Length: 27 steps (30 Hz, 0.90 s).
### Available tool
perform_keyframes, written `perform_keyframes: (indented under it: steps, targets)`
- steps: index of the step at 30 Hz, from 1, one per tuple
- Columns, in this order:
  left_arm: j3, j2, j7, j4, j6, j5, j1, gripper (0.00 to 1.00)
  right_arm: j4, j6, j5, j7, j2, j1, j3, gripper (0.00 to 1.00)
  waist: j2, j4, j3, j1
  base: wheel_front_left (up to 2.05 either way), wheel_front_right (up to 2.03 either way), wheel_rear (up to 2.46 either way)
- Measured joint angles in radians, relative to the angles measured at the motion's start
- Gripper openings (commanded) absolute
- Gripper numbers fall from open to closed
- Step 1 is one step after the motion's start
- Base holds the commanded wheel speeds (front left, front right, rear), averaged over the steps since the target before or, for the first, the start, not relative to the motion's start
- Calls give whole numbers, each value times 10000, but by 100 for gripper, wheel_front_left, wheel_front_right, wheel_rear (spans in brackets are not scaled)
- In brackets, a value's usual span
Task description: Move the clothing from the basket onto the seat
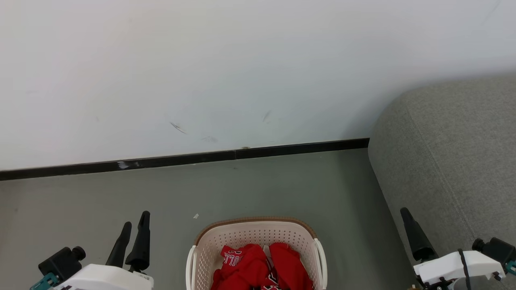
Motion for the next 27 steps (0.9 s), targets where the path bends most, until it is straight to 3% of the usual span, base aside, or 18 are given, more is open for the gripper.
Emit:
perform_keyframes:
  steps: [15,27]
  targets:
    - [-702,17,-508,23,834,2790,16,100,13,8,-2826,-562,-27,5,491,100,0,-15,8,-123,0,0,0]
    - [-1028,-29,-895,146,1396,4353,28,100,77,10,-5056,-938,-46,2,665,100,0,-39,-34,-153,0,0,0]
